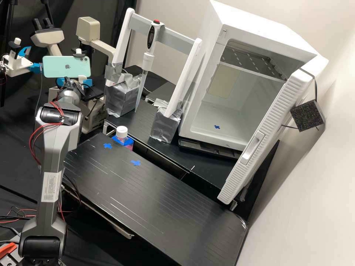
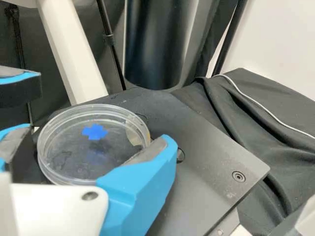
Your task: Move the petri dish to the microscope
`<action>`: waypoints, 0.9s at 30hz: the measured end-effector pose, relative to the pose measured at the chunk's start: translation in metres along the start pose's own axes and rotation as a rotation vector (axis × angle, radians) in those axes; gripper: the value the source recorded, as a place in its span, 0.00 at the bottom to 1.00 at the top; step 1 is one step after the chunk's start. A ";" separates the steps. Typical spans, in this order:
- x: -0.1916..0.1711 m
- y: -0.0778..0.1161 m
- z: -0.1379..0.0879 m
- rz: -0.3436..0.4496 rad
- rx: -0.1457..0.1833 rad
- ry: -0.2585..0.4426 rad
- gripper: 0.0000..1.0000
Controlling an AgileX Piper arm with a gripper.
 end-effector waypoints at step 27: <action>-0.152 0.002 0.028 0.094 0.121 0.173 1.00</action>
